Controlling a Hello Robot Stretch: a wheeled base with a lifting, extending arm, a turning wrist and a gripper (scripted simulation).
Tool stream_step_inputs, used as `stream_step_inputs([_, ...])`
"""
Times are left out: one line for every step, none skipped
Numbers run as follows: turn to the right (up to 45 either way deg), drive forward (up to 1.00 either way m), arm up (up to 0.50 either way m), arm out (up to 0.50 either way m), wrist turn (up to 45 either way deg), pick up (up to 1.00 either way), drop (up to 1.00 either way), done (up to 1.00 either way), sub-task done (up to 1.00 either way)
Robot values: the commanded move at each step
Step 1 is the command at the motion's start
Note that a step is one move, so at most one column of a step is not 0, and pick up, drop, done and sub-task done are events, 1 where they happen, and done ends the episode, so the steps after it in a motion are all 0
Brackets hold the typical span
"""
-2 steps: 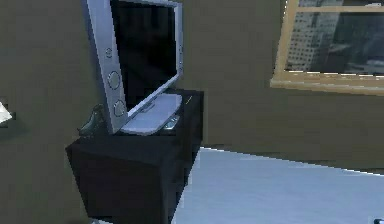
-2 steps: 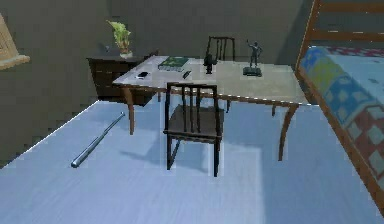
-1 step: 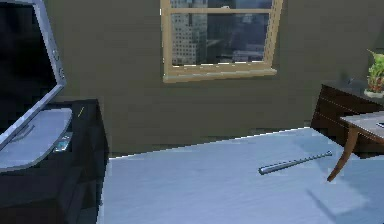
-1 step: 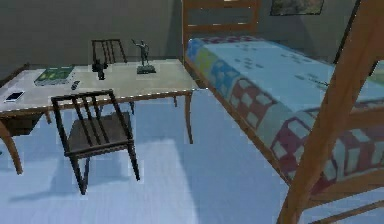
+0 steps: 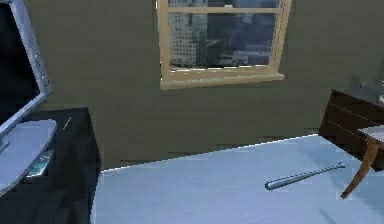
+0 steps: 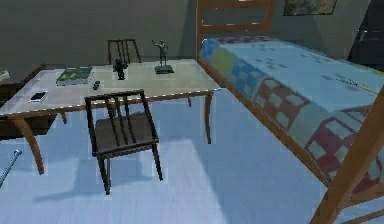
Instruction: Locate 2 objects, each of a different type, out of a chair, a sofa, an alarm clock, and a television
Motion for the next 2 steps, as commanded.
stream_step_inputs([45.0, 0.00, 0.00, 0.00, 0.0, 0.00, 0.00, 0.00, 0.00])
stream_step_inputs([45.0, 0.00, 0.00, 0.00, 0.0, 0.00, 0.00, 0.00, 0.00])
